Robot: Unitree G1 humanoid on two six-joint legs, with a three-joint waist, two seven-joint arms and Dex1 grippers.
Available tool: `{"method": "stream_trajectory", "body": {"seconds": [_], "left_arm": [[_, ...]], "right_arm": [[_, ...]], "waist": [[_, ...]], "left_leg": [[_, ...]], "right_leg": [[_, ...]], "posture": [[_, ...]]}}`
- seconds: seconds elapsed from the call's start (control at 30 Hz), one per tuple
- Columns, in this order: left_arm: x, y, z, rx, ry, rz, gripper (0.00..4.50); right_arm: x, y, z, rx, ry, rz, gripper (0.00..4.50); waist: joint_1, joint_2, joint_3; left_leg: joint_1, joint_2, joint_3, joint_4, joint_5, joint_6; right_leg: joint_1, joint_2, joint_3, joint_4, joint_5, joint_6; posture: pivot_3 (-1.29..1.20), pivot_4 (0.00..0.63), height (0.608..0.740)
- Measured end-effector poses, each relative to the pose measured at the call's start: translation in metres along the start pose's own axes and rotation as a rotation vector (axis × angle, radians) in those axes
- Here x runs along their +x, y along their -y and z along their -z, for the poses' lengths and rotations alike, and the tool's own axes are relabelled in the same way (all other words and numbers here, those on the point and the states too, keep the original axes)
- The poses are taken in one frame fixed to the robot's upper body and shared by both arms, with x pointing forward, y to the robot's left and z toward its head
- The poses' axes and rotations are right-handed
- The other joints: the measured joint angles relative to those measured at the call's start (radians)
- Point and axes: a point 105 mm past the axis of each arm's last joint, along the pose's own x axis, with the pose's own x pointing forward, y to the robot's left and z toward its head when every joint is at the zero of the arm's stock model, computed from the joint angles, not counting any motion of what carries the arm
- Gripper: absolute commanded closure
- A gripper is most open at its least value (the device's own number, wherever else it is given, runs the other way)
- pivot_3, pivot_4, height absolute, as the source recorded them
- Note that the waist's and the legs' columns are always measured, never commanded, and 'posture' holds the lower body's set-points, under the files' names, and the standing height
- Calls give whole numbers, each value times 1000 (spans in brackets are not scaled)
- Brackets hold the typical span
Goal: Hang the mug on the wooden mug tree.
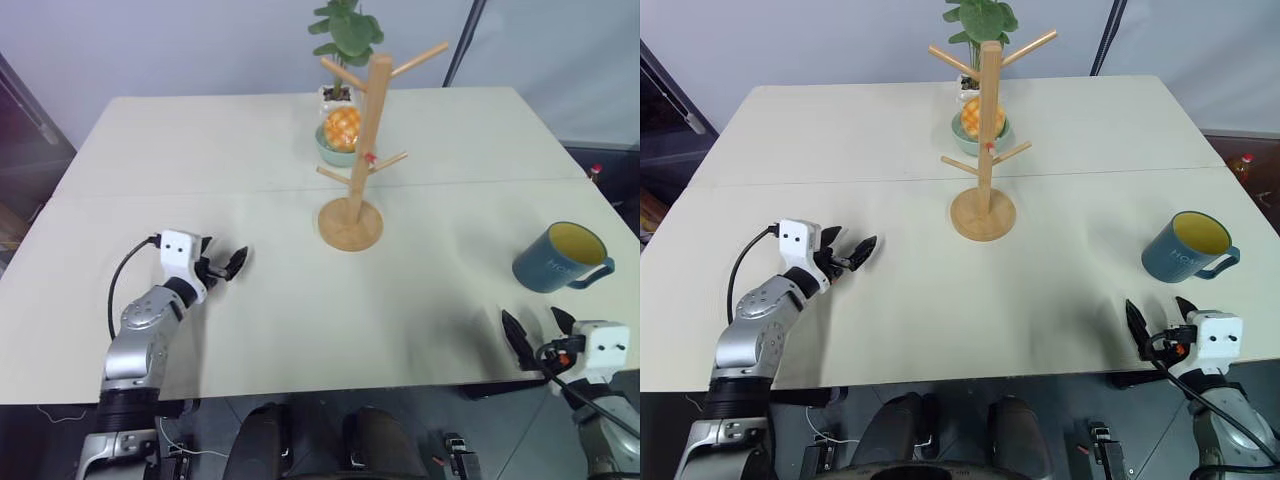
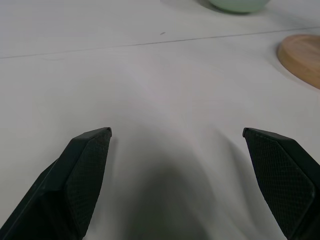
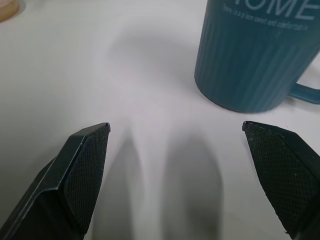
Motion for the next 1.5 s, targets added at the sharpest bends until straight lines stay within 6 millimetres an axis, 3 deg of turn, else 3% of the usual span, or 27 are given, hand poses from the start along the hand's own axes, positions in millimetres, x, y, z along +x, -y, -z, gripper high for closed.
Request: {"method": "stream_trajectory", "body": {"seconds": [0.4, 0.5, 0.6, 0.77, 0.93, 1.5], "left_arm": [[-1, 10, -3, -12, 14, 77, 0], [-3, 33, -15, -10, 57, 207, 0], [-10, 69, -26, 15, 84, 416, 0], [-32, 125, -33, 79, 51, 757, 0], [-40, 155, -35, 113, 46, 914, 0], [-40, 163, -41, 166, 74, 955, 0]], "right_arm": [[6, 1, -4, 9, 11, 15, 87], [8, 5, -3, 16, 11, 40, 87], [7, 16, -4, 17, 15, 97, 87], [1, 50, -1, 23, 13, 279, 87], [5, 67, -2, 4, 9, 355, 87], [24, 89, -6, -14, 26, 419, 87]], "waist": [[0, 0, 0], [0, 0, 0], [1, 1, 0], [-1, 2, -1], [-4, 5, -3], [-1, 5, -3]], "left_leg": [[0, 0, 0, 0, 0, 0], [0, 0, 0, 0, 0, 0], [0, 0, 0, 0, 0, 0], [0, 0, 0, 0, 0, 0], [1, 0, 0, 0, 0, 0], [0, 0, 0, 1, 0, 0]], "right_leg": [[0, 0, 0, 0, 0, 0], [0, 0, 0, 0, 0, 0], [1, 0, 0, 0, 0, 0], [1, 0, 0, 0, 0, 0], [1, 1, 1, 0, 0, 0], [1, 2, 1, 0, 0, 0]], "posture": [[0, 150, 740], [0, 150, 740], [0, 150, 740], [0, 150, 740], [0, 150, 740], [0, 150, 740]]}}
